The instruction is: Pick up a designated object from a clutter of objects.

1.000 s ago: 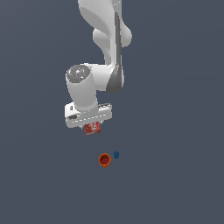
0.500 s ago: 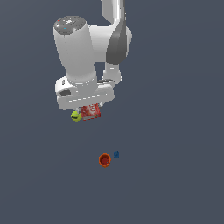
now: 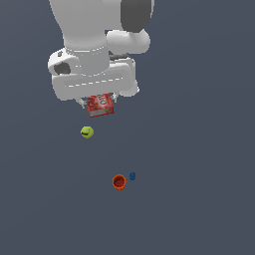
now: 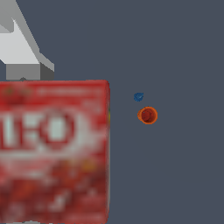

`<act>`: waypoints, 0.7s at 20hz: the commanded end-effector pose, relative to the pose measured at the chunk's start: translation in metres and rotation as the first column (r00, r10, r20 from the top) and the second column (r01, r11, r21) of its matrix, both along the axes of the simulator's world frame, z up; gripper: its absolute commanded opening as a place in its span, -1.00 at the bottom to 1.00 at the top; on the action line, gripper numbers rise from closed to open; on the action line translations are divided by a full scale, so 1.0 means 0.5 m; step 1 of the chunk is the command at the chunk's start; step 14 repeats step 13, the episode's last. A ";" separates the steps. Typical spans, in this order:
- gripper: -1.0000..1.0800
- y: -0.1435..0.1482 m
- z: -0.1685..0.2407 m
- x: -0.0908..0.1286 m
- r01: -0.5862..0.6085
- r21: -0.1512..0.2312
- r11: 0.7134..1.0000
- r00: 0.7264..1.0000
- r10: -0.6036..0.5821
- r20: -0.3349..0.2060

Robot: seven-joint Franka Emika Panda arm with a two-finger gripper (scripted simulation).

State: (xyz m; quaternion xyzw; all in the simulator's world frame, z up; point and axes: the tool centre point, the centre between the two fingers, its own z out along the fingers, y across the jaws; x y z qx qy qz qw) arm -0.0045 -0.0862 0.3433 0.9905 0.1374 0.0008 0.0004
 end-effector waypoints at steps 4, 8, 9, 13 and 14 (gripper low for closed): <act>-1.00 0.003 0.067 -0.002 0.000 0.000 1.000 1.000 0.000 -0.002; -1.00 0.005 0.094 -0.001 0.000 0.000 1.000 1.000 0.000 -0.002; -1.00 0.005 0.098 0.000 0.000 0.000 1.000 1.000 0.000 -0.002; -1.00 0.005 0.104 0.001 0.000 0.000 1.000 1.000 0.000 -0.002; -1.00 0.005 0.104 0.001 0.000 0.000 1.000 1.000 0.000 -0.002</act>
